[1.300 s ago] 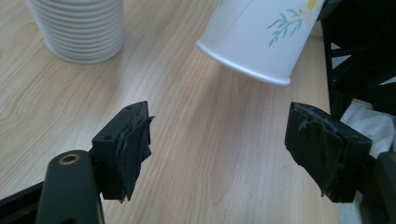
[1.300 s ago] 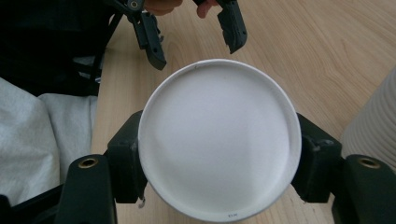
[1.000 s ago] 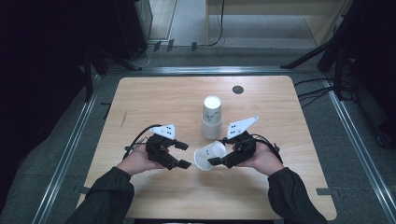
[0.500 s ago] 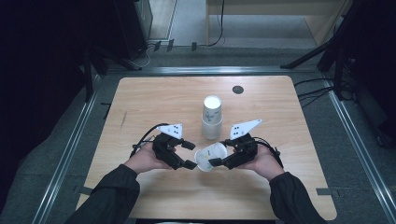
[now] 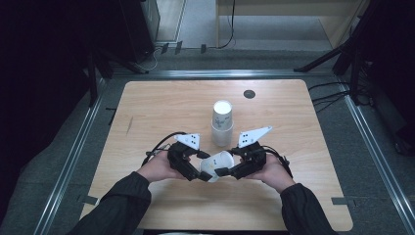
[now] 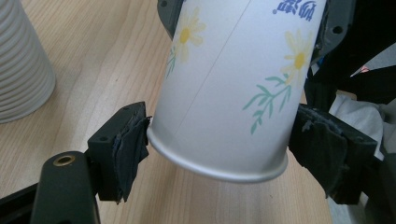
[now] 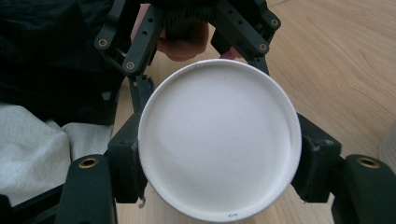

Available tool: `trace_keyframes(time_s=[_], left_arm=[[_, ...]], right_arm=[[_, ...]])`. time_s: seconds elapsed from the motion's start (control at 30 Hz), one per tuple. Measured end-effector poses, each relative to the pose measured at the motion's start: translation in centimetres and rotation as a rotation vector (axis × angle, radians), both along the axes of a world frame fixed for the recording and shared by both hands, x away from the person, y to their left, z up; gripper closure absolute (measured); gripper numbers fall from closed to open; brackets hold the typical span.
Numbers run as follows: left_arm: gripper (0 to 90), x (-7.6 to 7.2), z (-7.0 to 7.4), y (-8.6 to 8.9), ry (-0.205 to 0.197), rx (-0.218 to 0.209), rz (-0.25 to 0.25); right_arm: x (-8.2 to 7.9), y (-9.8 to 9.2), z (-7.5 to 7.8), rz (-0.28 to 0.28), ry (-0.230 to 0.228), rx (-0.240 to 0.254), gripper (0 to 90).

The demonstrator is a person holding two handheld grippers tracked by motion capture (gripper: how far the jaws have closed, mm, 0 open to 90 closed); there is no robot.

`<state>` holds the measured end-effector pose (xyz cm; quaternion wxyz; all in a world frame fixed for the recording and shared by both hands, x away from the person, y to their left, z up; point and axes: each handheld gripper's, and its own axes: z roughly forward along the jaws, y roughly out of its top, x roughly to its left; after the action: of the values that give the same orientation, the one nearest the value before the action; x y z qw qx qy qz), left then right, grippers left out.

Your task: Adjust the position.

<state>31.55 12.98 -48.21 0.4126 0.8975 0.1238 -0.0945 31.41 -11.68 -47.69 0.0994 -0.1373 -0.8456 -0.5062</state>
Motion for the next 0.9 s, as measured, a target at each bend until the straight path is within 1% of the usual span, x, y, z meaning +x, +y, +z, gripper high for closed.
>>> trace_keyframes(time_s=[0.13,0.27,0.3,0.47,0.5,0.63,0.77,0.9], left_arm=[[20.5,-0.12,-0.07,-0.16,-0.004,-0.003,0.0],[20.9,-0.2,-0.16,-0.32,-0.006,0.005,-0.005],[20.9,-0.21,-0.25,-0.4,0.007,0.012,-0.007],[22.2,-0.21,-0.25,-0.37,0.005,0.015,-0.005],[22.6,-0.23,-0.24,-0.35,0.001,0.015,-0.006],[24.0,-0.3,-0.13,-0.37,-0.011,0.014,-0.011],[25.7,-0.25,0.08,-0.29,-0.014,0.005,-0.014],[26.6,-0.26,0.19,-0.17,-0.026,0.012,-0.013]], right_arm=[[0.01,0.23,0.03,-0.001,0.007,0.004,33.5],[0.0,0.43,0.03,0.004,0.012,0.008,33.5],[0.01,0.53,0.0,0.005,0.017,0.01,33.5],[0.04,0.62,-0.07,0.003,0.02,0.015,33.8],[0.05,0.63,-0.08,0.0,0.026,0.014,34.0],[0.01,0.65,-0.02,0.003,0.016,0.014,34.1],[0.12,0.43,0.05,-0.003,0.035,0.032,33.8],[0.18,0.49,0.1,-0.006,0.036,0.027,32.7]])
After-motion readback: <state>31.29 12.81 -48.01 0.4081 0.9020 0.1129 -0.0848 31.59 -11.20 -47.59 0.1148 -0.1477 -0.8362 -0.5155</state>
